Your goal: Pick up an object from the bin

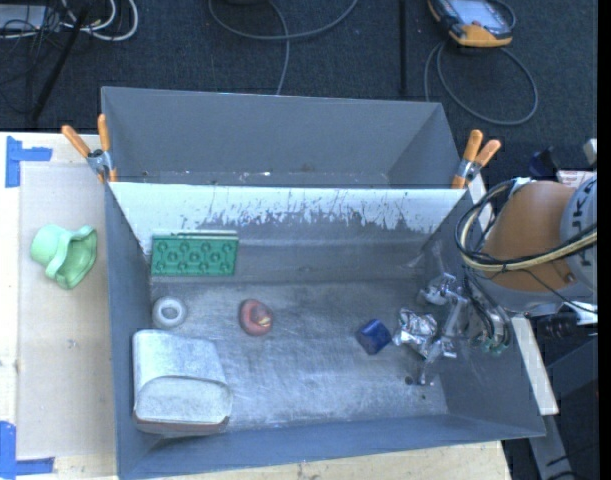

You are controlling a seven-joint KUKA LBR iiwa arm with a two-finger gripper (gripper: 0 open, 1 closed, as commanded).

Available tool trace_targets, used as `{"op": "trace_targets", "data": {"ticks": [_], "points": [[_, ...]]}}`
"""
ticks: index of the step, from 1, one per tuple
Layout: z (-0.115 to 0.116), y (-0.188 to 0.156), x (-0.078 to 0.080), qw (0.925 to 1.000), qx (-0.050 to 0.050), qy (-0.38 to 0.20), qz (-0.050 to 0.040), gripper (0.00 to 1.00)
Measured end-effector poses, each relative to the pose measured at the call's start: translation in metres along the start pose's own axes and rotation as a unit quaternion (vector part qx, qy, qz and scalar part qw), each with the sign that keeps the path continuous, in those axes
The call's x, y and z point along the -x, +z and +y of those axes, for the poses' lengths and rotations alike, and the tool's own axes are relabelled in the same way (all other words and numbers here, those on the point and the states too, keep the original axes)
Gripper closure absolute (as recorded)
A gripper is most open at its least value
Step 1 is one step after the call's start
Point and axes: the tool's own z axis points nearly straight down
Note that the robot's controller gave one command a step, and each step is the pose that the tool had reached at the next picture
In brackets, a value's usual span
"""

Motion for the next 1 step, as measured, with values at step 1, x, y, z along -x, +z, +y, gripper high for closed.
{"op": "trace_targets", "data": {"ticks": [1], "points": [[-0.0059, -0.0304, -0.0048, 0.9967, -0.001, 0.081, 0.0005, 0.00]]}}
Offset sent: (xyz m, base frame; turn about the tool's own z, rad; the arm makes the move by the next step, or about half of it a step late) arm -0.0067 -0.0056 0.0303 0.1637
